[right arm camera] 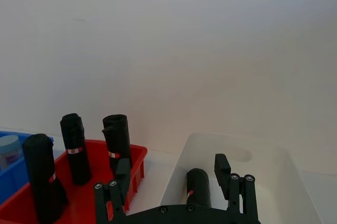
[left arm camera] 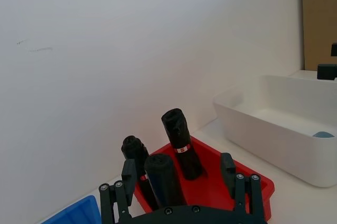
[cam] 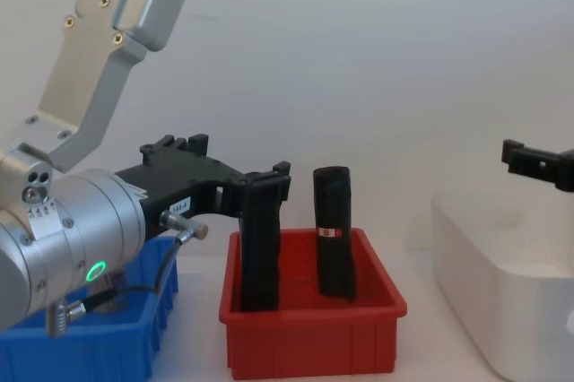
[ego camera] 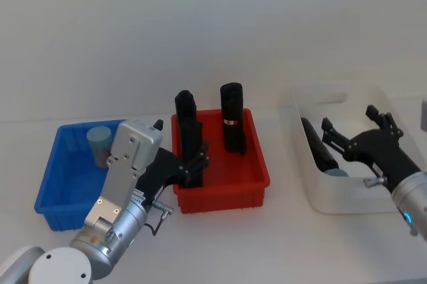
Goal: Pick the cotton swabs from the blue box and place them into the white box.
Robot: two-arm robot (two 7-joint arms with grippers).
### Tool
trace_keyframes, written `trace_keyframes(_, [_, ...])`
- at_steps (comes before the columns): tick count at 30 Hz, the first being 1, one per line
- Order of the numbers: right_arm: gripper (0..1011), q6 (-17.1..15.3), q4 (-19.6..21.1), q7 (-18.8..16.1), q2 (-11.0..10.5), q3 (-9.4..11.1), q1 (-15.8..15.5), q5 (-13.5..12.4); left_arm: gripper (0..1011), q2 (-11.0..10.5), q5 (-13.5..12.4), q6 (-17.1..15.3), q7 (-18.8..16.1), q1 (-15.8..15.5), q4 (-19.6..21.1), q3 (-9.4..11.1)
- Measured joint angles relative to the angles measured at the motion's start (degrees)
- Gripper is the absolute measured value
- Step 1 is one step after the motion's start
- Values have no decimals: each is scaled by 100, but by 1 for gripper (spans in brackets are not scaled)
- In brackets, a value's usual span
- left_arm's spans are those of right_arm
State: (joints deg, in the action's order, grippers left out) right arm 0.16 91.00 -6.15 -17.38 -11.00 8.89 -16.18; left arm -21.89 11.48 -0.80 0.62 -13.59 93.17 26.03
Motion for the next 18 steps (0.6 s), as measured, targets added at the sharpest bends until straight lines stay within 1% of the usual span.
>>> trace_keyframes(3, [1001, -42, 216, 46, -43, -42, -202, -6, 1004, 0, 0, 0, 0, 0, 0, 0])
trace_keyframes(4, [1001, -42, 216, 46, -43, -42, -202, -6, 1004, 0, 0, 0, 0, 0, 0, 0])
trace_keyframes(13, [1001, -161, 766, 174, -151, -148, -726, -24, 1004, 0, 0, 0, 0, 0, 0, 0])
trace_keyframes(18, [1001, -196, 938, 212, -184, -182, -888, -29, 1004, 0, 0, 0, 0, 0, 0, 0])
